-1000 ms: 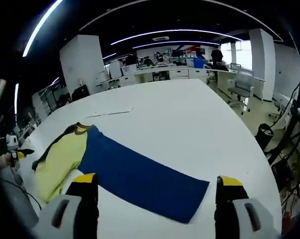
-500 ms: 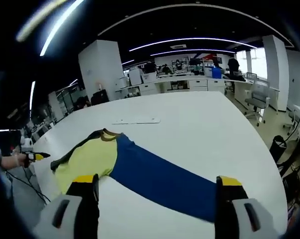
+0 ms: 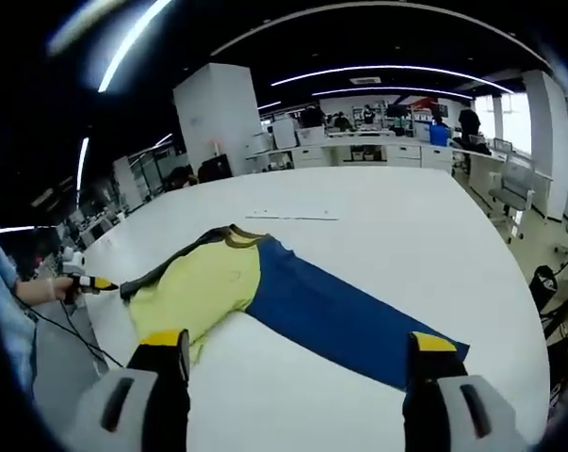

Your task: Fold the garment on the visible template until the final outline fits inside the template.

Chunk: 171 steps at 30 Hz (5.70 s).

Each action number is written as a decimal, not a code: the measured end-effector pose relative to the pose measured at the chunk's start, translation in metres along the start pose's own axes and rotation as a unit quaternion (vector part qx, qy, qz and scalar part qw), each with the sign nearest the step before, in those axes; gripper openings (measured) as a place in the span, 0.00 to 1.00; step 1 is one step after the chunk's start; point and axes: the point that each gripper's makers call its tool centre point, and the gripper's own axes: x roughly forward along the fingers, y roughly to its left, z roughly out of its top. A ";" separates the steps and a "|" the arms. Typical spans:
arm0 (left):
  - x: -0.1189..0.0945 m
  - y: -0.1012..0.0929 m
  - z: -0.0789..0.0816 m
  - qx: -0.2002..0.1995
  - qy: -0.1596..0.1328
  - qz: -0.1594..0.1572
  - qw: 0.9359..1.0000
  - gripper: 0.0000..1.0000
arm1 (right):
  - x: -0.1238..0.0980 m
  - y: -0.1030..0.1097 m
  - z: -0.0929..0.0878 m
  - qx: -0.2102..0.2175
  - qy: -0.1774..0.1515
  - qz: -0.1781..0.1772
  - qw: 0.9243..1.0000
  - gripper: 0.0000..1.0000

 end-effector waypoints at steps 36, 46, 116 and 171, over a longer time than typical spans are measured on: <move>0.082 -0.039 0.024 -0.023 0.028 -0.030 0.999 0.00 | -0.015 0.036 -0.026 0.011 0.025 0.002 1.000 0.92; 0.084 -0.036 0.015 -0.007 0.039 -0.027 0.999 0.01 | -0.016 0.027 -0.034 0.032 0.021 0.000 0.999 0.90; -0.008 0.084 0.120 0.115 -0.051 0.123 0.984 0.00 | -0.021 0.044 -0.043 0.028 0.030 -0.002 0.999 0.88; -0.013 0.214 0.138 0.138 -0.008 0.234 0.962 0.00 | -0.011 0.051 -0.074 0.057 0.065 -0.027 0.996 0.88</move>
